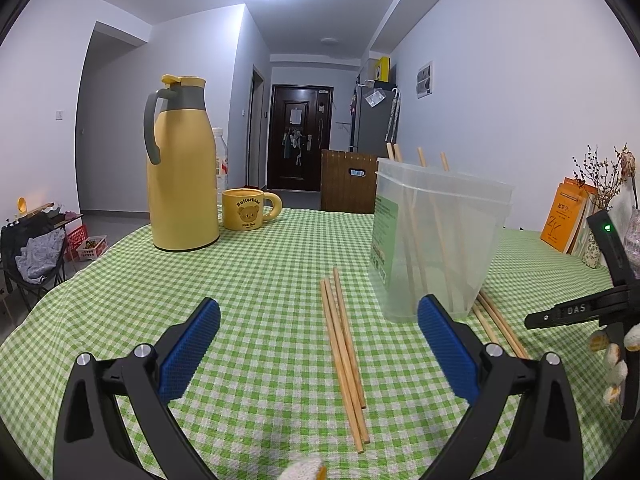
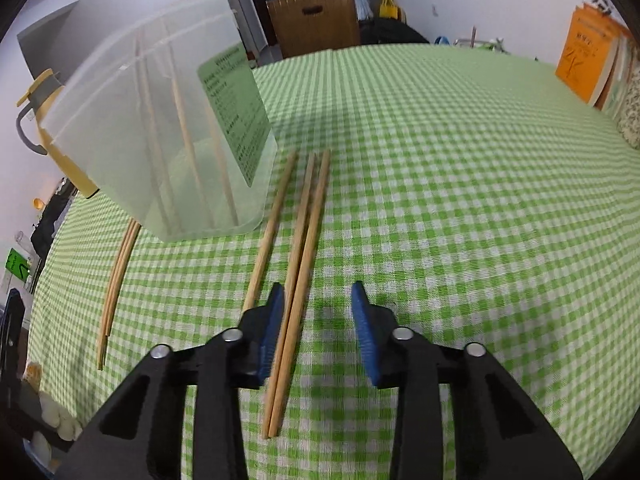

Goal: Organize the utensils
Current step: 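Lower the right tool onto a chopstick on the table and close it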

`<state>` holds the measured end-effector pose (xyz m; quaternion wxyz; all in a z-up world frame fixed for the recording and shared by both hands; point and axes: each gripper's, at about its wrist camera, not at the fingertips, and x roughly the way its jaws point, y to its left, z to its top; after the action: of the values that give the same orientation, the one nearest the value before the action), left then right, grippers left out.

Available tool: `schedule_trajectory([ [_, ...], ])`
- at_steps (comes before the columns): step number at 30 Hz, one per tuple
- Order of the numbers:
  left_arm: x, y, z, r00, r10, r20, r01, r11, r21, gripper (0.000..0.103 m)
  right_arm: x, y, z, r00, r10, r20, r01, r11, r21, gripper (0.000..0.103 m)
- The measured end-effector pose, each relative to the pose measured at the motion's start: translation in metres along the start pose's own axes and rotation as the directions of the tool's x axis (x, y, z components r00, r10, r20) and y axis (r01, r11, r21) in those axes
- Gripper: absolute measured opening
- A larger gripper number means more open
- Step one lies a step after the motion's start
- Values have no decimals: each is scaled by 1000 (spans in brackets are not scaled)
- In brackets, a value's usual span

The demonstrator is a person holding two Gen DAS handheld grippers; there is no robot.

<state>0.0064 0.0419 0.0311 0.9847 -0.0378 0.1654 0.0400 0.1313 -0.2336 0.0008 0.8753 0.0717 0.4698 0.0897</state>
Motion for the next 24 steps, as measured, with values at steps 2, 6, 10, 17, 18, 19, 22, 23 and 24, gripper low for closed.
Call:
schedule_trajectory([
  [2, 0, 0, 0, 1000, -1, -1, 1, 1000, 0, 96, 6, 1, 5, 1000, -4, -10, 4, 1000, 0, 25],
  [6, 0, 0, 0, 1000, 1, 0, -1, 1000, -2, 96, 20, 7, 20, 999, -25, -36, 25, 1000, -1, 19],
  [10, 1, 0, 0, 1000, 1, -2, -1, 1000, -4, 96, 33, 12, 29, 998, -38, -58, 37, 999, -4, 14],
  [17, 1, 1, 0, 1000, -1, -5, 1, 1000, -5, 96, 47, 18, 29, 995, -69, -76, 67, 997, -32, 8],
  [18, 1, 1, 0, 1000, -1, -4, 1, 1000, -5, 96, 49, 21, 28, 994, -80, -74, 77, 996, -42, 8],
  [19, 1, 1, 0, 1000, -1, -4, 1, 1000, -6, 96, 50, 23, 28, 993, -91, -76, 87, 995, -50, 8],
  [22, 1, 1, 0, 1000, -1, -6, 1, 1000, -6, 96, 53, 28, 28, 989, -123, -82, 117, 991, -70, 8],
  [23, 1, 1, 0, 1000, -1, -5, 1, 1000, -6, 96, 55, 30, 29, 987, -135, -84, 128, 989, -80, 8],
  [24, 1, 0, 0, 1000, -1, -4, 1, 1000, -7, 96, 57, 33, 29, 985, -153, -86, 144, 985, -95, 8],
])
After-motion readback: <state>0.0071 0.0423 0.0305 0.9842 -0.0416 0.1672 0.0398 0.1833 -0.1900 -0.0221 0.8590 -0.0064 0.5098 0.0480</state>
